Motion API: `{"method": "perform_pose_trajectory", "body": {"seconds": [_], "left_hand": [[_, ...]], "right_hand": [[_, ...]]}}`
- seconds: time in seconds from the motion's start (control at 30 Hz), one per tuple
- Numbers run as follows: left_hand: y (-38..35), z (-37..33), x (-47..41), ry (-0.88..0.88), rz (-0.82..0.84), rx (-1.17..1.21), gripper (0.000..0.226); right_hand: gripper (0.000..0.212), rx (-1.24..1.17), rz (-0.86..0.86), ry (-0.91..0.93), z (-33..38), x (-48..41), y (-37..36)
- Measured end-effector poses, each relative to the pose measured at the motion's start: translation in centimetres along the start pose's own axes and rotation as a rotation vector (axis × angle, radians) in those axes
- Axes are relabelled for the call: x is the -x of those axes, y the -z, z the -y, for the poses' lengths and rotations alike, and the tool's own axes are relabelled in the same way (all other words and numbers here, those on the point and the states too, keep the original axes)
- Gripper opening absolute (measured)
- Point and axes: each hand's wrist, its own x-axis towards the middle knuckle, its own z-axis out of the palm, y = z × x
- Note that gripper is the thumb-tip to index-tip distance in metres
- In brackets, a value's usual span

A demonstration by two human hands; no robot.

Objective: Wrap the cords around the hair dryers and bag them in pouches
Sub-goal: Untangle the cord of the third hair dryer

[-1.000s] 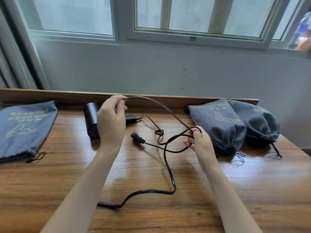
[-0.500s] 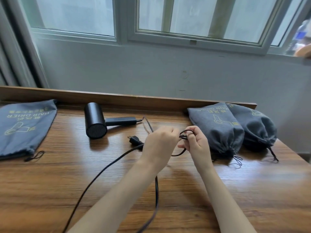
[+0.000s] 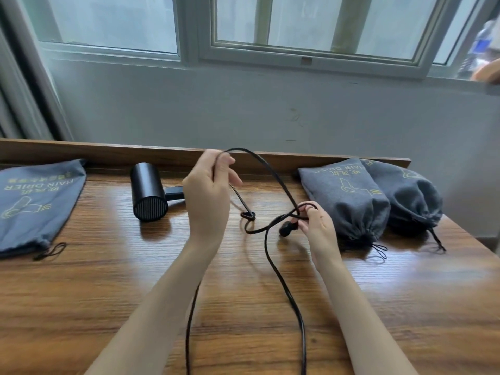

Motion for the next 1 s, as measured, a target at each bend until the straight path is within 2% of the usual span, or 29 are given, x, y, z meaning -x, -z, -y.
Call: {"method": "perform_pose_trajectory", "body": {"seconds": [0.1, 0.17, 0.27, 0.33, 0.4, 0.47, 0.5, 0.57, 0.7, 0.77, 0.83, 1.0], "left_hand": [[0.3, 0.7, 0.0, 0.013, 0.049, -0.094, 0.021], [0.1, 1.9, 0.1, 0.037, 0.202, -0.364, 0.026], [-0.7, 3.2, 1.4, -0.02, 0.429, -0.806, 0.062], [-1.5, 2.9, 2.9, -0.219, 0.438, -0.862, 0.08], [-2.5, 2.5, 4.4, -0.48, 0.462, -0.828, 0.072], [-3.4, 2.0, 5.3, -0.669, 0.482, -0.785, 0.041], [-3.7, 1.7, 5.4, -0.692, 0.479, -0.785, 0.029], [-4.0, 1.5, 4.9, -0.663, 0.472, -0.794, 0.02], [-3.1, 2.1, 3.7, -0.535, 0.546, -0.675, 0.021], [-2.3, 2.1, 3.4, -0.389, 0.54, -0.536, 0.03], [-1.8, 2.2, 3.9, -0.274, 0.508, -0.438, 0.026], [-1.8, 2.4, 5.5, -0.218, 0.501, -0.274, 0.016]], "right_hand": [[0.034, 0.059, -0.016, 0.019, 0.1, 0.2, 0.1], [0.033, 0.098, 0.009, 0.048, 0.1, 0.3, 0.4], [0.033, 0.15, 0.07, 0.119, -0.3, 0.3, 0.4], [0.033, 0.223, 0.088, 0.159, -0.5, 0.3, 0.1], [0.032, 0.258, 0.108, 0.172, -0.7, 0.3, 0.0], [0.031, 0.272, 0.155, 0.184, -0.7, 0.4, 0.1], [0.032, 0.281, 0.176, 0.188, -0.7, 0.5, 0.1], [0.033, 0.296, 0.187, 0.181, -0.6, 0.8, 0.0], [0.034, 0.278, 0.048, 0.145, -0.6, 0.4, 0.3], [0.032, 0.227, 0.046, 0.04, -0.6, 0.3, 0.2], [0.032, 0.153, 0.069, -0.086, -0.6, 0.4, -0.2], [0.028, -0.026, 0.033, -0.227, 0.2, 0.4, 0.0]]}}
